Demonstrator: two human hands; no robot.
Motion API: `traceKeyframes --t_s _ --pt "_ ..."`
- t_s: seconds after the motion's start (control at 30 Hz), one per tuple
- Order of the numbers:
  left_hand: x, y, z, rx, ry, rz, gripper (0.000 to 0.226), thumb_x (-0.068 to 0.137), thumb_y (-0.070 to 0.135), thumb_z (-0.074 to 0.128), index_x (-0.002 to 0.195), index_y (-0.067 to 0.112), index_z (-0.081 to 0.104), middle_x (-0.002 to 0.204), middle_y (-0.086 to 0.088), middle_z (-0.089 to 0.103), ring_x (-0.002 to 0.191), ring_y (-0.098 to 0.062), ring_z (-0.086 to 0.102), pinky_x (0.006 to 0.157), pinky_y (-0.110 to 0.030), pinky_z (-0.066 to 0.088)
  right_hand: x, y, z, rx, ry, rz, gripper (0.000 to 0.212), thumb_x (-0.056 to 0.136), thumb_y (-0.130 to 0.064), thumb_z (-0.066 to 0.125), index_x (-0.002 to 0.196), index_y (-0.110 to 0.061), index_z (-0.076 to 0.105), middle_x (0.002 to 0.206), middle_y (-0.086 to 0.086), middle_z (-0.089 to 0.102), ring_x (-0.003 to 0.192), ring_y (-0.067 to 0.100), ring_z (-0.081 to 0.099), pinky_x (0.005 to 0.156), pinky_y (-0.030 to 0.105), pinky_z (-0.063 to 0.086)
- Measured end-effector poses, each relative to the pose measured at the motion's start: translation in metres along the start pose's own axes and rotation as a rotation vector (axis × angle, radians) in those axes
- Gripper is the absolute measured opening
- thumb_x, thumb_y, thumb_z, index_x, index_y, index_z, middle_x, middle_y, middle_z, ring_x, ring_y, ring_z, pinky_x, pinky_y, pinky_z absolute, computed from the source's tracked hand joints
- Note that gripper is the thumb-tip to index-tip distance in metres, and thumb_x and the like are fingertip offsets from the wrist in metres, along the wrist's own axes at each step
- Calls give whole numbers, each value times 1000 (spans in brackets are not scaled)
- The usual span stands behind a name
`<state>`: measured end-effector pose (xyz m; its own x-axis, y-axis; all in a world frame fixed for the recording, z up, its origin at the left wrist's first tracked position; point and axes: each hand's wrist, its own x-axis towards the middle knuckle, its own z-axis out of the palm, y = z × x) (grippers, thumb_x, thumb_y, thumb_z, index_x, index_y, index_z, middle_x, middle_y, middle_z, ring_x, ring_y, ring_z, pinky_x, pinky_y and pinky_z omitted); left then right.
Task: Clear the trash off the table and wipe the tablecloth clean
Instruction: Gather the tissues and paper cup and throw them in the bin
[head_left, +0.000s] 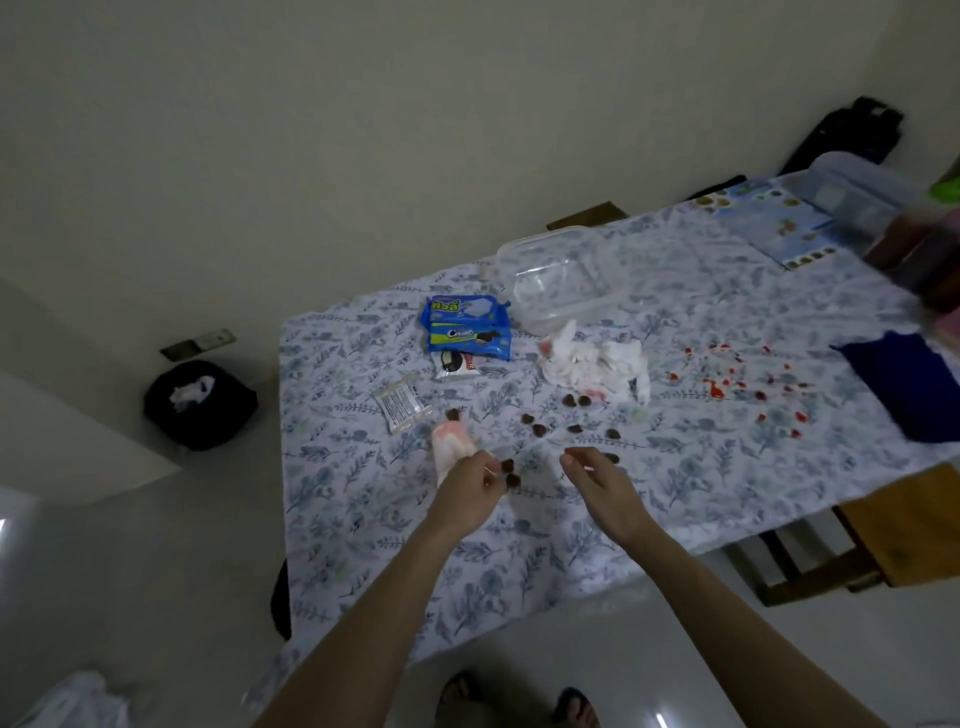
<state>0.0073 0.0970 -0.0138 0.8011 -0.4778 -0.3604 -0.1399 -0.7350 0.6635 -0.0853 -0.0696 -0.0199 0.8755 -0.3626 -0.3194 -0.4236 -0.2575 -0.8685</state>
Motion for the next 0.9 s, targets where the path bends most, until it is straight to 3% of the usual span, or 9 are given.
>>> traceKeyframes --t_s 0.17,0.27,0.37,0.5,0.6,0.73,0.9 --pt "20 1 -4 -17 50 -9 26 95 15 50 117 3 58 119 -12 63 104 -25 61 88 -35 48 21 3 -3 -27 -9 -25 45 97 -39 44 132 -11 50 133 7 54 109 12 50 83 20 38" --pt "37 -7 -13 -3 61 1 24 94 16 52 115 6 59 117 -11 62 106 -24 60 88 -31 47 36 3 -3 -22 -26 -16 45 96 -40 45 131 -13 50 133 7 55 112 16 53 86 27 43" --pt "57 -17 -26 146 18 75 24 93 16 52 113 6 60 115 -10 63 105 -25 58 87 -32 46 54 0 -4 -52 -43 -15 45 96 -41 45 131 -13 50 133 6 55 113 18 54 84 32 47" --pt "82 -29 -44 262 118 68 24 91 21 53 110 10 62 114 -9 61 109 -28 55 91 -38 46 80 -8 0 -124 -53 -12 45 96 -39 46 132 -12 50 133 7 54 117 18 52 88 26 40" --pt "92 -43 -48 377 200 -45 33 89 30 54 117 12 56 122 -11 49 118 -29 46 97 -39 41 98 -11 3 -179 -47 -6 44 95 -40 47 131 -13 51 133 8 54 119 20 52 94 32 43" --pt "90 -60 -41 263 213 -274 65 79 39 65 132 13 38 140 -14 30 129 -36 32 98 -48 42 116 -10 0 -379 -35 -86 40 96 -37 48 128 -14 53 130 8 56 118 23 53 95 34 44" --pt "91 -70 -29 175 214 -261 76 77 33 70 138 13 28 142 -14 32 129 -35 35 94 -45 46 144 -5 -12 -546 -13 -163 35 93 -30 54 123 -10 56 121 12 60 105 25 59 84 28 42"
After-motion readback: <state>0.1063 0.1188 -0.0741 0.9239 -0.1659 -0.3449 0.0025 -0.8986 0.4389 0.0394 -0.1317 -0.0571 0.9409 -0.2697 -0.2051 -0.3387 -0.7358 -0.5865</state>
